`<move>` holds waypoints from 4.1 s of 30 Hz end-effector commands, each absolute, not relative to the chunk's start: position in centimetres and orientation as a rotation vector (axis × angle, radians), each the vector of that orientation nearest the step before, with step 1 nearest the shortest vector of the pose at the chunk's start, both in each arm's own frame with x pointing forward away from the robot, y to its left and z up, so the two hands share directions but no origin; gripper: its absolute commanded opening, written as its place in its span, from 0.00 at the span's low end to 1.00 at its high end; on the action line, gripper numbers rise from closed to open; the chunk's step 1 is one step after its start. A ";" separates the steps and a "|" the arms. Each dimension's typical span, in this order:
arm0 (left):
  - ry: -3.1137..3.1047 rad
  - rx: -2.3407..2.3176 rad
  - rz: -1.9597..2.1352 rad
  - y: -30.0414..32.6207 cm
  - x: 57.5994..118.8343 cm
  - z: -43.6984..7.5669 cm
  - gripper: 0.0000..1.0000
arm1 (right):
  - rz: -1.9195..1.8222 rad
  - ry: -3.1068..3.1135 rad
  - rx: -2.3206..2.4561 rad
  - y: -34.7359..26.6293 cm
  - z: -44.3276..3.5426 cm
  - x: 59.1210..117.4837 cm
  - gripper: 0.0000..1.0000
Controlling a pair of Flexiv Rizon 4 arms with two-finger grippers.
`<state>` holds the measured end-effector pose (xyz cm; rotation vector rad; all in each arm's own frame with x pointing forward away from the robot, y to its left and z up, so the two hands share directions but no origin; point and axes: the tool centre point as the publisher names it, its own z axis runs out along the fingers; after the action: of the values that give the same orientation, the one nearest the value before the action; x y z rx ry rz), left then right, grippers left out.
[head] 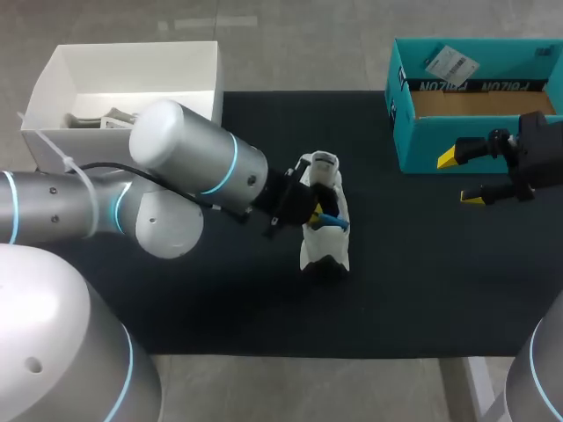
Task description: Take the shoe out of the shoebox, open the shoe tongue, remove and reinsert the insole, then place the shoe into the shoebox
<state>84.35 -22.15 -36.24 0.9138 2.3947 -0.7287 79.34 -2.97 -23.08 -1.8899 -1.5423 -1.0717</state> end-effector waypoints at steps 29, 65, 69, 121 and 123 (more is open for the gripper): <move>2.446 0.952 -0.728 -21.9 83.4 -33.9 0.49 | -1.069 -1.542 -1.894 -2.9 -23.1 79.3 1.00; 2.450 1.098 -0.526 -21.8 85.0 -37.1 0.00 | -1.069 -1.542 -1.894 -2.9 -23.1 79.3 1.00; 2.463 1.077 -0.570 -21.6 84.1 -35.8 0.62 | -1.069 -1.542 -1.894 -2.9 -23.1 79.3 1.00; 2.315 1.793 -0.451 -21.2 83.6 -30.8 0.00 | -1.069 -1.542 -1.894 -2.9 -23.1 79.3 1.00; 2.294 1.830 -0.404 -21.6 83.4 -31.6 0.00 | -1.069 -1.542 -1.894 -2.9 -23.1 79.3 1.00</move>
<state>83.32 -20.56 -30.60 1.8183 2.2943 -0.4259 79.34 -2.96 -23.08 -1.8899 -1.5423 -1.0717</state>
